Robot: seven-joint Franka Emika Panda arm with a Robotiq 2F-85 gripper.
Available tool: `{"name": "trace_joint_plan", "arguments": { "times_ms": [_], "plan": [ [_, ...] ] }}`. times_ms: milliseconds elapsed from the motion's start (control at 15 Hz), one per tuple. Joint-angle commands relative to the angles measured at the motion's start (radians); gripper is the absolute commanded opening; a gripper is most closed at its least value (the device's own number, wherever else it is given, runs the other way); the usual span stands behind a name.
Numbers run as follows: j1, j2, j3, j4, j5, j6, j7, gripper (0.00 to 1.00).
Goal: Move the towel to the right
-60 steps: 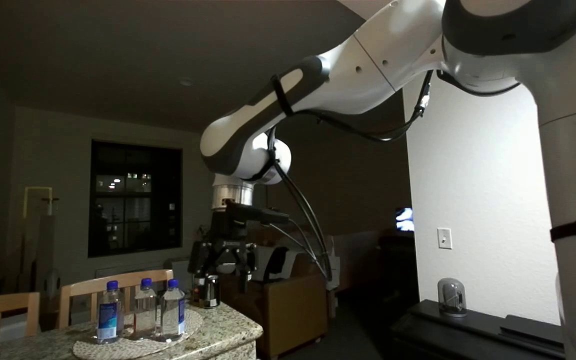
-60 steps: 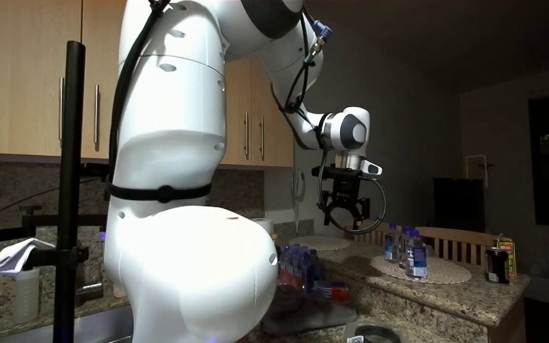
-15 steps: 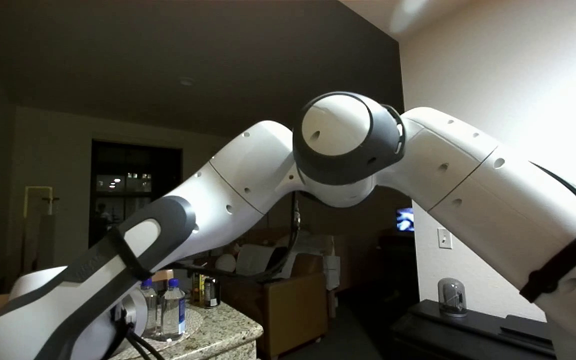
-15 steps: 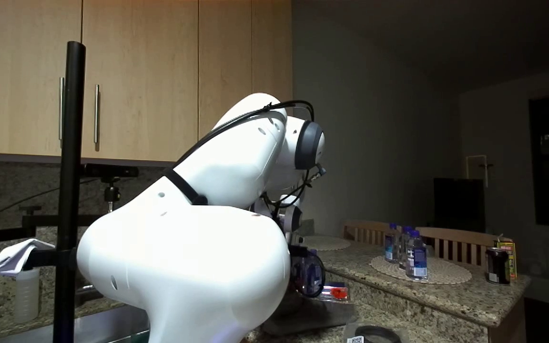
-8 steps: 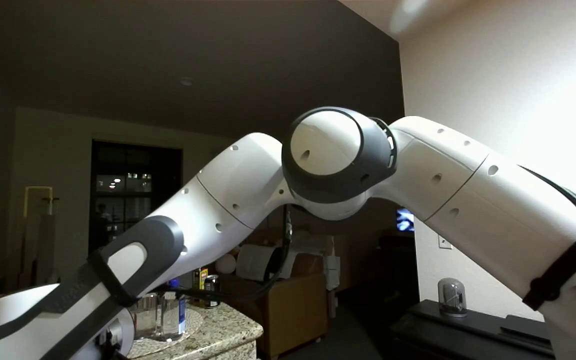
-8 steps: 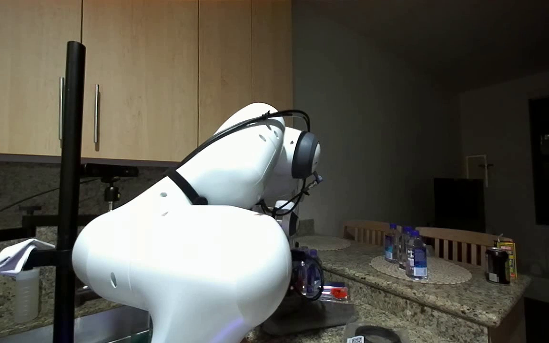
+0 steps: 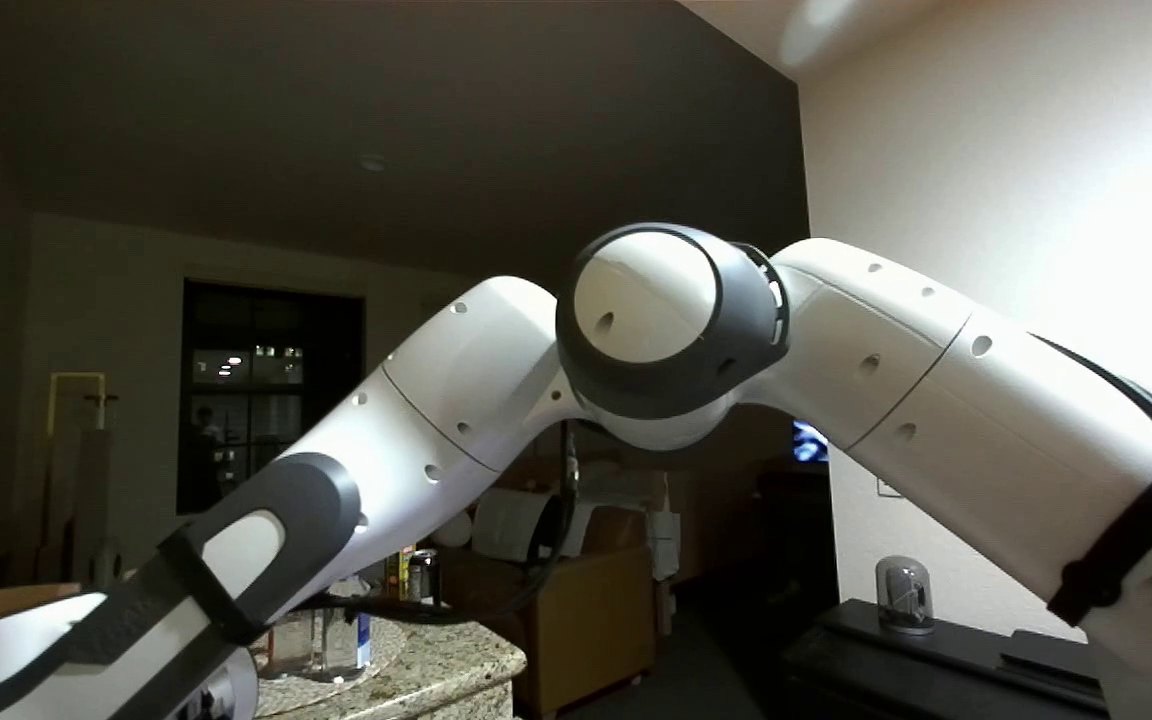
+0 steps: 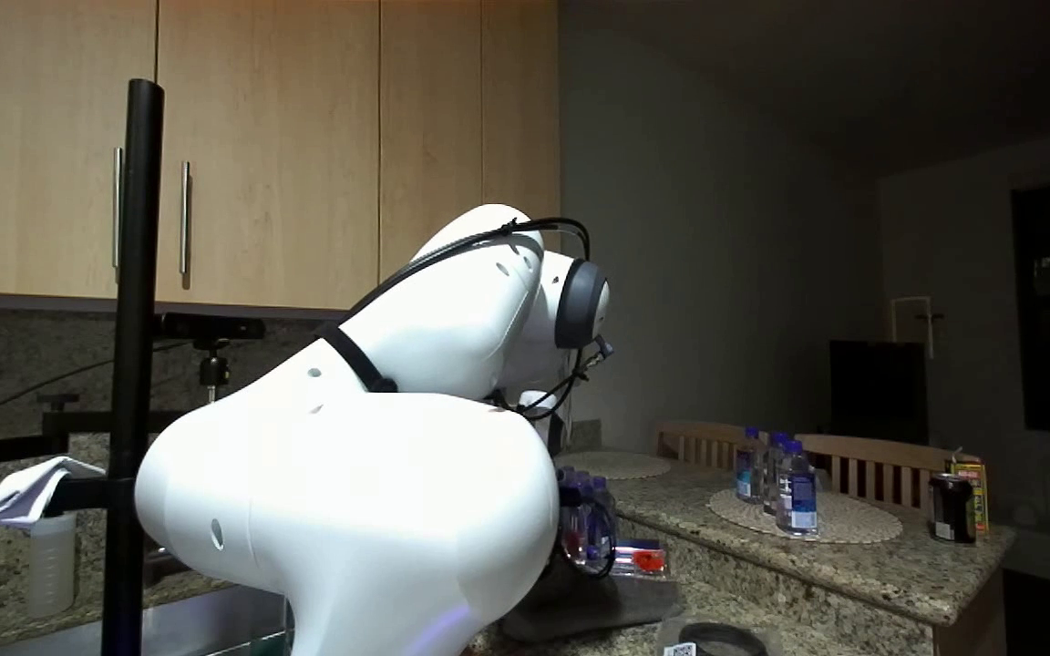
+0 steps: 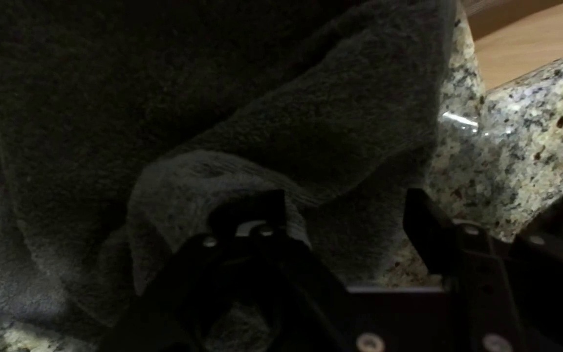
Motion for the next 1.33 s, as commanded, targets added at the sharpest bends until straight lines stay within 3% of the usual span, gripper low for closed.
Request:
{"name": "trace_joint_plan", "arguments": {
  "times_ms": [0, 133, 467, 1267],
  "plan": [
    [0.007, -0.031, -0.028, -0.009, -0.042, 0.032, 0.027, 0.91],
    [0.007, -0.055, -0.044, -0.016, -0.054, 0.078, 0.051, 1.0],
    [0.021, -0.104, -0.094, -0.035, -0.103, 0.181, 0.099, 1.0],
    [-0.001, -0.083, -0.051, -0.065, -0.073, 0.11, 0.06, 1.0]
  ]
}}
